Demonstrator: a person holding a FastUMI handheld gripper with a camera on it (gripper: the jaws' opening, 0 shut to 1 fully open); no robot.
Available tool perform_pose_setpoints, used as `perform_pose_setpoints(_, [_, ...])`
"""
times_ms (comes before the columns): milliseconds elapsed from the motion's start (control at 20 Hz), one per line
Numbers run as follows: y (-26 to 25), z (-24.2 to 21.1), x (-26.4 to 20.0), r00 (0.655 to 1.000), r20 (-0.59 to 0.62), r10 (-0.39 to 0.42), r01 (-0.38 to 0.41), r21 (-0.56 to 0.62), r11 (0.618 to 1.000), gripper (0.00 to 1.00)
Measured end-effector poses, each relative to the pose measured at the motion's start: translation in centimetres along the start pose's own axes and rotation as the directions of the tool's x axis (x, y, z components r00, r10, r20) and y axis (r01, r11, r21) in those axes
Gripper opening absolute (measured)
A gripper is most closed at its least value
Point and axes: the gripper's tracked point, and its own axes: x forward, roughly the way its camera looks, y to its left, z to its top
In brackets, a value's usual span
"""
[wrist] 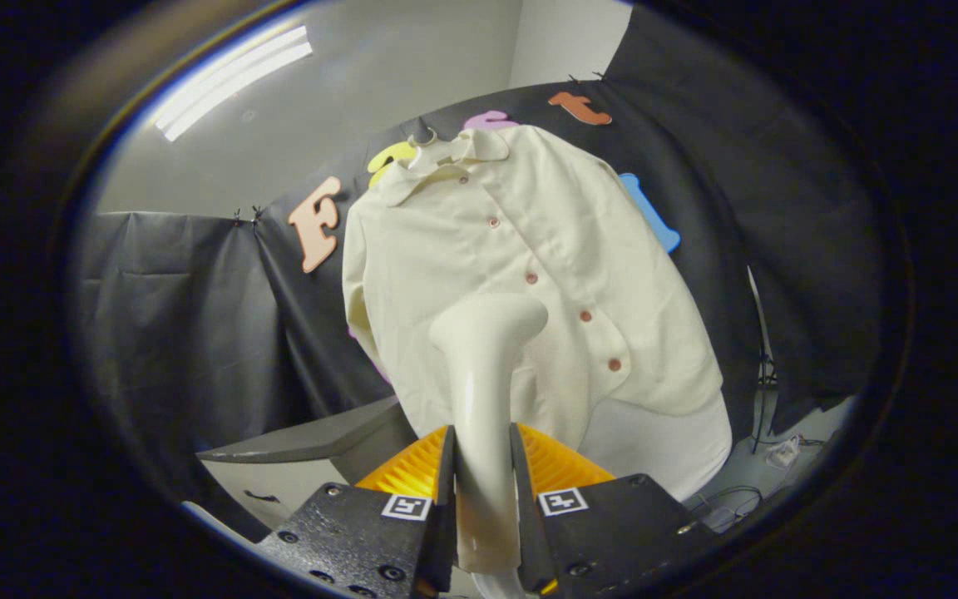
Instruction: Iron the clothes twice with a garment steamer, once on the left side and once on the right side.
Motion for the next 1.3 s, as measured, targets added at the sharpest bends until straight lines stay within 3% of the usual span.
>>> perform_pose_setpoints(250, [-0.6, 10.6, 2.4, 0.990, 0.143, -0.008, 0.009, -0.010, 1.000, 0.32])
perform_pose_setpoints(550, [-3.1, 18.1, 6.6, 0.973, 0.223, -0.053, 0.061, -0.028, 0.998, 0.32])
perform_pose_setpoints(800, [-5.9, 19.1, 10.0, 0.967, 0.241, -0.085, 0.090, -0.010, 0.996, 0.32])
perform_pose_setpoints(1300, [-9.6, 14.0, 12.6, 0.973, 0.211, -0.090, 0.073, 0.089, 0.993, 0.32])
